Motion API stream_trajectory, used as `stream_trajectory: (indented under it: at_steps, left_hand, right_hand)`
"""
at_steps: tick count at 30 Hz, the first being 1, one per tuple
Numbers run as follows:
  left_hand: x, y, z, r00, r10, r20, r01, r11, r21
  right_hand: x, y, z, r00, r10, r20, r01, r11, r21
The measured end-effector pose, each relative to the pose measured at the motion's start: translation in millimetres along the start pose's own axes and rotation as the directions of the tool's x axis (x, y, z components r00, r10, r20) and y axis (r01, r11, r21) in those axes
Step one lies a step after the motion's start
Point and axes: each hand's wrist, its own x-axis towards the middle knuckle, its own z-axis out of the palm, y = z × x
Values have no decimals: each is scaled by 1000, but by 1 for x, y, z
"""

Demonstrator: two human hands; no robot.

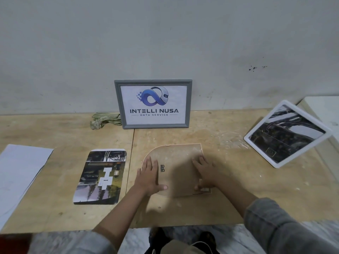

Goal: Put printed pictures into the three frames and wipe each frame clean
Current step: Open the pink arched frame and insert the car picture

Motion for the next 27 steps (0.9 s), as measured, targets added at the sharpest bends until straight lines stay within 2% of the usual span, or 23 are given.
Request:
stream_trajectory:
  at_steps: [4, 13, 16, 19, 22, 27]
  left_hand:
    - [9, 4, -3, 999, 34, 24, -35, 997, 62]
    - [15, 3, 0, 998, 42, 51, -47, 994, 99]
    - [17, 1, -6, 995, 57, 86, -66, 992, 106]
    - [19, -3, -16, 987, 103, 123, -126, 971, 202]
    - [25, -8, -28, 976, 134, 171, -182, 933, 310]
    - [35, -8, -35, 975, 128, 180, -183, 924, 336]
  right_hand:
    - [3, 1, -6, 998, -54, 6, 55, 993, -101]
    - [4, 9, -1, 994, -106, -40, 102, 990, -94]
    - [6, 7, -6, 994, -113, -7, 110, 978, -180]
    - [11, 0, -16, 994, -106, 24, 108, 957, -271]
    - [19, -2, -28, 996, -79, 30, 85, 954, -287]
    - [29, -6, -31, 998, -56, 12, 57, 953, -299]
